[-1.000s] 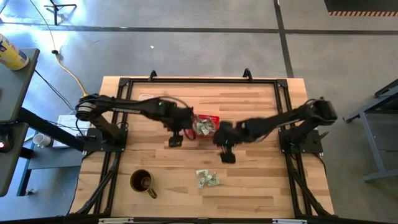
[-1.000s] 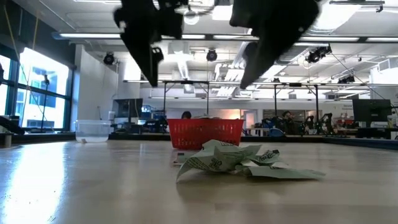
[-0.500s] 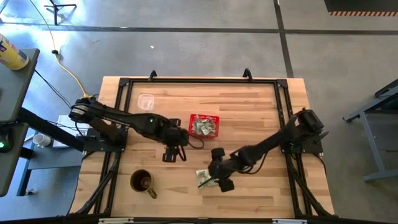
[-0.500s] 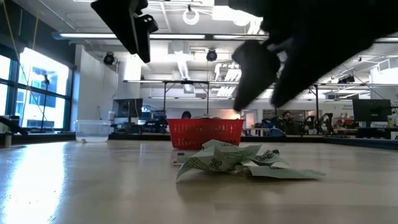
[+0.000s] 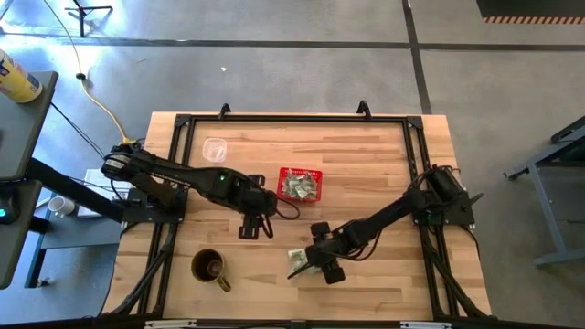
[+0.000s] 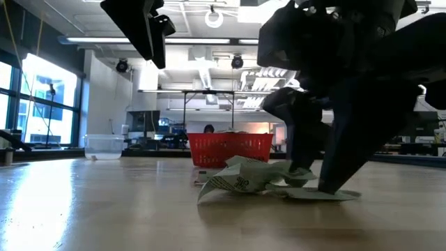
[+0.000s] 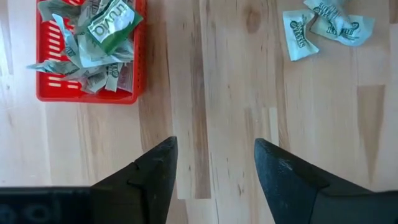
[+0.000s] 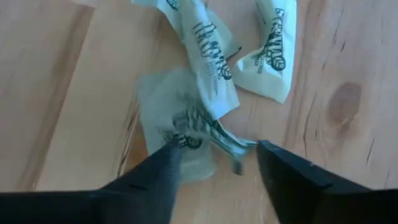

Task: Pick and place items into bin
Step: Put the green stevia packet into the red bin

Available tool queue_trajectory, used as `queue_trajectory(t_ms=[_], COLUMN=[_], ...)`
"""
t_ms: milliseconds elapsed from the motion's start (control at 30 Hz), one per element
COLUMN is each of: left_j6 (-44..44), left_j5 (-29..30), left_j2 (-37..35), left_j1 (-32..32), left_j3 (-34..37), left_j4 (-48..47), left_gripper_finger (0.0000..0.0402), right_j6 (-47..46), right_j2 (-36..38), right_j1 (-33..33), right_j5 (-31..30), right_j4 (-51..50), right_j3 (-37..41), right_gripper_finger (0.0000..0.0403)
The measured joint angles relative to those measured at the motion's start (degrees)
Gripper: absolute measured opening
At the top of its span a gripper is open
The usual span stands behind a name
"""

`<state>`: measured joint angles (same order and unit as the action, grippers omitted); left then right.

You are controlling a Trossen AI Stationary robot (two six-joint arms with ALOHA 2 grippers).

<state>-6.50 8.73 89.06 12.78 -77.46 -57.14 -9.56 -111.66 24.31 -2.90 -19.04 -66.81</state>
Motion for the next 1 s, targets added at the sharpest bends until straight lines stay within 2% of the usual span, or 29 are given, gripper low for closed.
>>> queue_trajectory(t_ms=[167,267,333,433,533,633,733,767,867,1000], left_j6=[0.2,0.2,0.2,0.1,-0.4,-0.9,-1.7,-2.0,-3.4,-5.1], left_j5=[1.4,2.4,2.5,2.9,3.1,4.7,5.4,5.6,5.9,6.0], left_j2=[0.0,0.0,0.0,0.0,0.0,0.0,0.0,0.0,0.0,0.0], left_j1=[0.0,0.0,-0.1,-0.1,-0.1,-0.1,-0.1,-0.1,-0.1,-0.1], left_j3=[0.0,0.0,0.0,0.0,0.0,0.0,0.0,0.0,0.0,0.0], left_j4=[0.4,0.4,0.3,0.4,0.4,0.4,0.4,0.4,0.4,0.2], left_gripper_finger=[0.024,0.0238,0.0238,0.0238,0.0238,0.0238,0.0238,0.0238,0.0238,0.0238], right_j6=[0.5,-0.1,-2.7,-5.4,-3.1,-3.1,0.0,0.8,-0.8,-12.4], right_j2=[0.5,1.5,2.5,4.6,7.6,9.2,8.4,7.7,5.4,4.8], right_j1=[-1.9,-4.0,-5.9,-9.5,-12.4,-13.6,-12.4,-11.5,-9.2,-8.8], right_j5=[0.6,3.0,4.0,3.8,3.3,5.6,14.8,15.9,12.6,4.3], right_j4=[-0.2,-1.8,-3.1,-4.1,-4.4,-4.2,-3.8,-3.3,-2.0,2.2], right_j3=[0.0,0.0,0.0,0.0,0.0,0.0,0.1,0.1,0.2,0.2], right_gripper_finger=[0.0087,0.0025,0.0007,0.0014,0.0003,0.0018,0.0056,0.0073,0.0134,0.0223])
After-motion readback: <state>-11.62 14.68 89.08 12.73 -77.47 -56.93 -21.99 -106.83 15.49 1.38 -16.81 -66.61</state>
